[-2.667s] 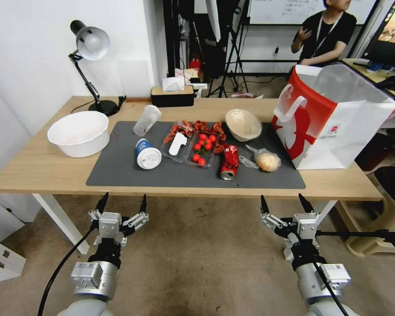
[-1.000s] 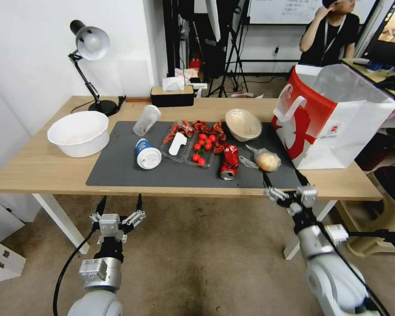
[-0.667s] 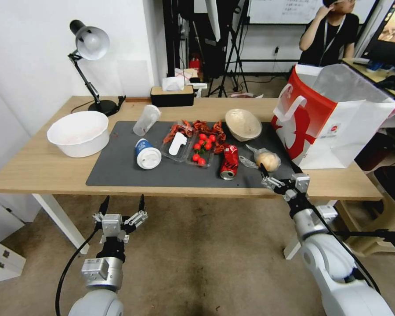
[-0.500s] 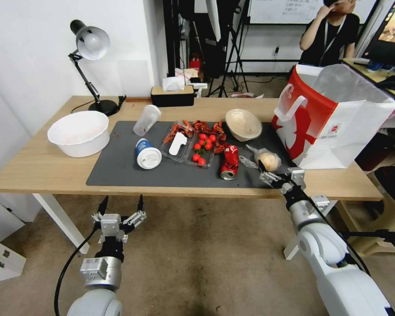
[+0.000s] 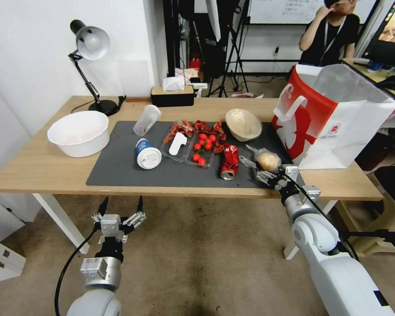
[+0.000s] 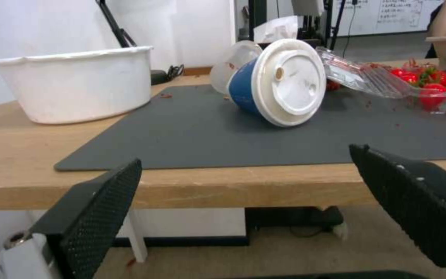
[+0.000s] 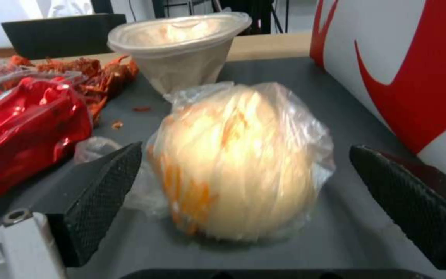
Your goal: Pick up the trash from the table and place it into the takeout bag.
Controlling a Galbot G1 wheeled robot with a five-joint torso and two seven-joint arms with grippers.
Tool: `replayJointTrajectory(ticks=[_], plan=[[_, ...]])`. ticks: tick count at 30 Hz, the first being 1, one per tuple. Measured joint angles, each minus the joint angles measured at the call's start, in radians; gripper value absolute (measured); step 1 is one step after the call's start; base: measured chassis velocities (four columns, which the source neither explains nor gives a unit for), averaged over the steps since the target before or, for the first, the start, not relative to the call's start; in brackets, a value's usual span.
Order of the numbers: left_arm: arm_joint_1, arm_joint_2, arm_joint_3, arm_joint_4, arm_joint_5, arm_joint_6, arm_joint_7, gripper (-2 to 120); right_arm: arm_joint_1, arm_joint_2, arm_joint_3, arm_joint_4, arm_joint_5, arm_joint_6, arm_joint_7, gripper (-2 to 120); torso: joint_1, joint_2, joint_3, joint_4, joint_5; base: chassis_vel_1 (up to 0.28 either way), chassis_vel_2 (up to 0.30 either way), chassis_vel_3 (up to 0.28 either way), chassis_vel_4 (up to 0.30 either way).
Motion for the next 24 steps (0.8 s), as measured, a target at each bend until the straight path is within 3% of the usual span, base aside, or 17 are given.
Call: replayJointTrajectory(ticks=[12,17,24], plan=[[0.0,0.001,0.003,0.004,0.0,-0.003,-0.003,100,0.041,-0.005,-0.002,-0.007,0.061,-0.086,0.032,95,0.0,0.0,0.0,0.0,-0.0001,0.0,0.0,0.0,0.0],[0.001,0.002,0.002,0.005,0.0,-0.006,-0.005,100,0.038,-0.005,-0.002,-0.007,0.073,-0.098,0.035,81,0.0,0.0,0.0,0.0,0.0,0.0,0.0,0.0,0.0],[0.002,-0.002,0.003,0.007,0.001,-0.011,-0.008,100,0.028,-0.007,-0.001,-0.009,0.091,-0.109,0.035,49,0.0,0.0,0.0,0.0,-0.0001,0.0,0.0,0.0,0.0]])
